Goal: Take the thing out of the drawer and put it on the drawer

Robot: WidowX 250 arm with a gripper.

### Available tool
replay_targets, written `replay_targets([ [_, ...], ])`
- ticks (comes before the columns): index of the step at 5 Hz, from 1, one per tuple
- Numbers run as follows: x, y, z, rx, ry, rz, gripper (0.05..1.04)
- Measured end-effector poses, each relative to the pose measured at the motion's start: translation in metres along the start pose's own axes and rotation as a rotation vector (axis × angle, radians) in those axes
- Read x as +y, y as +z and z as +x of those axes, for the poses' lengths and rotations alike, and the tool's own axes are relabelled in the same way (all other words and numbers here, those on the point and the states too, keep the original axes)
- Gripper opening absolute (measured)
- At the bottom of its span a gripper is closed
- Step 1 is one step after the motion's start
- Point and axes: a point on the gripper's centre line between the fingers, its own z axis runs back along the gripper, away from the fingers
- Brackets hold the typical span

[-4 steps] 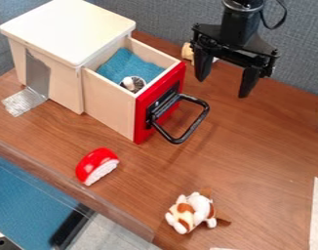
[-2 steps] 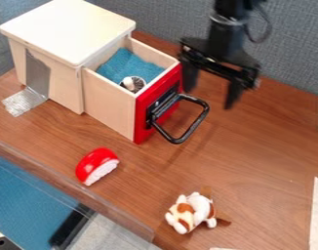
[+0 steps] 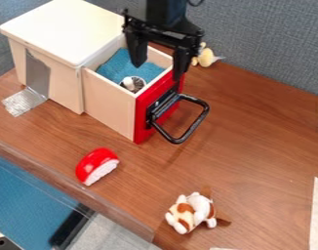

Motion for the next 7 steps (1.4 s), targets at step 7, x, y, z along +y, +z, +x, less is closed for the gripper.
replay_targets([
  [7,0.052,-0.065,0.011,0.062,0.117,0.067,0.840],
])
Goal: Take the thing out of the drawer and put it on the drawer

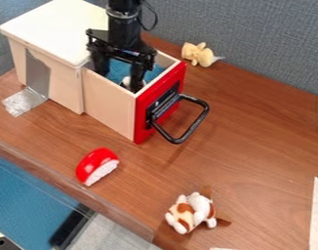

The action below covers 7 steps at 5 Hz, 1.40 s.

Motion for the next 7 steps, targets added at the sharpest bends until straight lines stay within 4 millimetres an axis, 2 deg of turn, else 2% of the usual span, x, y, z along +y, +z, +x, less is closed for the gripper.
replay_targets([
  [1,-0.005,-0.002,-0.001,-0.002,-0.007,0.006,0.531],
  [2,-0.013,-0.003,-0.006,0.006,-0.025,0.011,0.266],
  [3,-0.014,-0.004,-0.008,-0.001,-0.011,0.015,0.219],
  [4,-0.017,0.010,-0.006,-0.037,-0.016,0.019,0.219],
  [5,-0.018,0.043,0.001,-0.108,0.003,-0.002,0.218],
  [6,-0.005,0.079,0.008,-0.188,0.051,-0.017,0.219],
  [7,0.014,0.090,0.009,-0.201,0.099,-0.013,0.218],
])
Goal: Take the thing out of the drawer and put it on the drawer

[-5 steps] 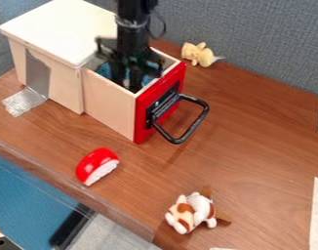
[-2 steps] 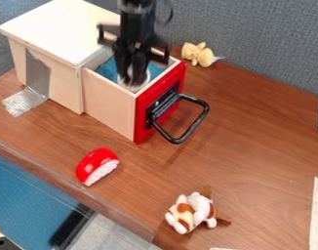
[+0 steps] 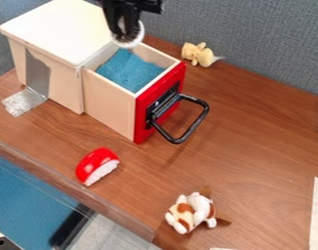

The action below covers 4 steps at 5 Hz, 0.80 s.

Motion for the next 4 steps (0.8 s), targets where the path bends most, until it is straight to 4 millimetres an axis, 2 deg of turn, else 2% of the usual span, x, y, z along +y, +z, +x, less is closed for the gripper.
replay_targets([
  [1,0.023,0.003,0.003,0.001,0.058,0.007,0.218],
  [2,0.057,0.002,0.002,0.020,0.144,0.027,0.218],
  [4,0.089,-0.016,-0.001,0.077,0.212,0.050,0.218],
])
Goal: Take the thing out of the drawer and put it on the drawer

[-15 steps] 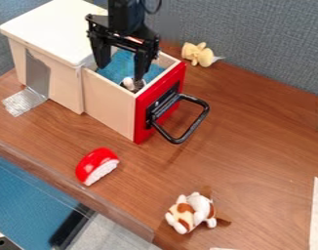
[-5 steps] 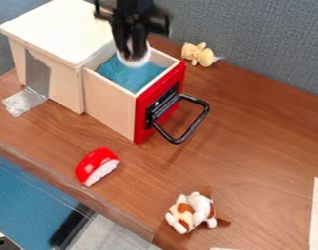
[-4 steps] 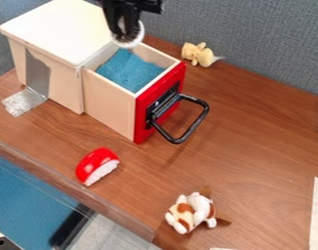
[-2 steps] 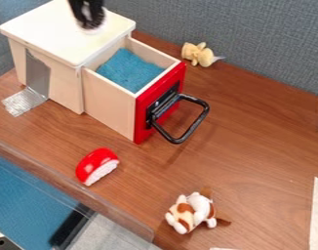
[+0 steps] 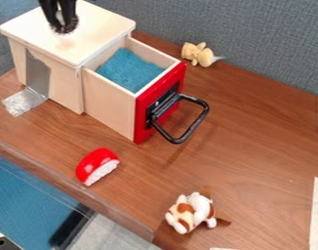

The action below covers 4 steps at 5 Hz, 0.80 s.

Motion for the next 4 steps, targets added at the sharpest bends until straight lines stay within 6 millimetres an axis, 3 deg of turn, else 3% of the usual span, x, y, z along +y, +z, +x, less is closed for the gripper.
replay_targets([
  [1,0.003,-0.003,0.003,0.007,0.008,-0.007,0.279],
  [3,0.003,0.002,0.006,0.013,0.013,-0.034,0.867],
  [4,0.000,0.010,0.012,0.000,-0.005,-0.045,1.014],
])
